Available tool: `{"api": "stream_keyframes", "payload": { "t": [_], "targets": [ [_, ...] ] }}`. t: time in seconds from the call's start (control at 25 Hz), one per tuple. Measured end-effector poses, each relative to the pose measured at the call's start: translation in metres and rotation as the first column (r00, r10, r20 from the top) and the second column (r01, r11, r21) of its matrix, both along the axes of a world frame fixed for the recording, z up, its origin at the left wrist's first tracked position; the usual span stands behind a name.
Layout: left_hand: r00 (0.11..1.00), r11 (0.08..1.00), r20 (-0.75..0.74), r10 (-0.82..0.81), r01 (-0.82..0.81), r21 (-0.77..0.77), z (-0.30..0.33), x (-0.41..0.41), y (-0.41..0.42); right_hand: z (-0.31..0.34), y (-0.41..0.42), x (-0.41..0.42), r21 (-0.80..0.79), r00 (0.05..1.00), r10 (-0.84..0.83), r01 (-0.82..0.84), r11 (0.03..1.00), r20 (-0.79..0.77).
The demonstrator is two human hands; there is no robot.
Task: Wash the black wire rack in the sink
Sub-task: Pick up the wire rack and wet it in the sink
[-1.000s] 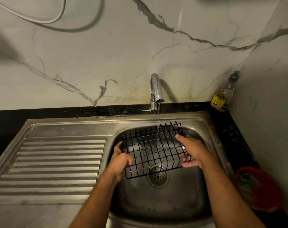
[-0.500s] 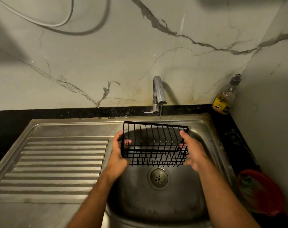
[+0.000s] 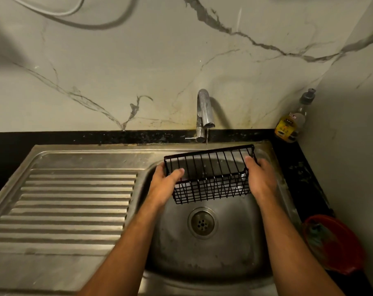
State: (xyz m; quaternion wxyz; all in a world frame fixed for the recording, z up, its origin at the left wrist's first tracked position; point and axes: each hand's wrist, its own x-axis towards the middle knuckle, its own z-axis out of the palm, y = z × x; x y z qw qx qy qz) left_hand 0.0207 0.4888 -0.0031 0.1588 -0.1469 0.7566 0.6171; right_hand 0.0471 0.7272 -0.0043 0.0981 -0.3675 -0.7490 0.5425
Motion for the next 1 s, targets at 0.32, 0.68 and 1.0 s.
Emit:
{"api": "stream_keyframes", "payload": {
  "t": [0.32, 0.68, 1.0],
  "targets": [
    [0.939, 0.942, -0.195, -0.284, 0.235, -0.24, 0.034, -0.006, 0.047, -0.053, 0.013, 0.006, -0.46, 0.98, -0.162, 0.199, 0.865, 0.118],
    [0.92, 0.885, -0.127, -0.371, 0.308, -0.35, 0.035, -0.025, 0.049, -0.036, 0.025, 0.015, -0.374, 0.99, -0.1, 0.131, 0.918, 0.103],
    [0.997, 0.996, -0.054, -0.048, 0.052, 0.07, -0.011, -0.013, -0.015, -0.009, 0.0, 0.002, 0.008, 0.986, 0.16, -0.16, 0.987, -0.038]
  ]
}}
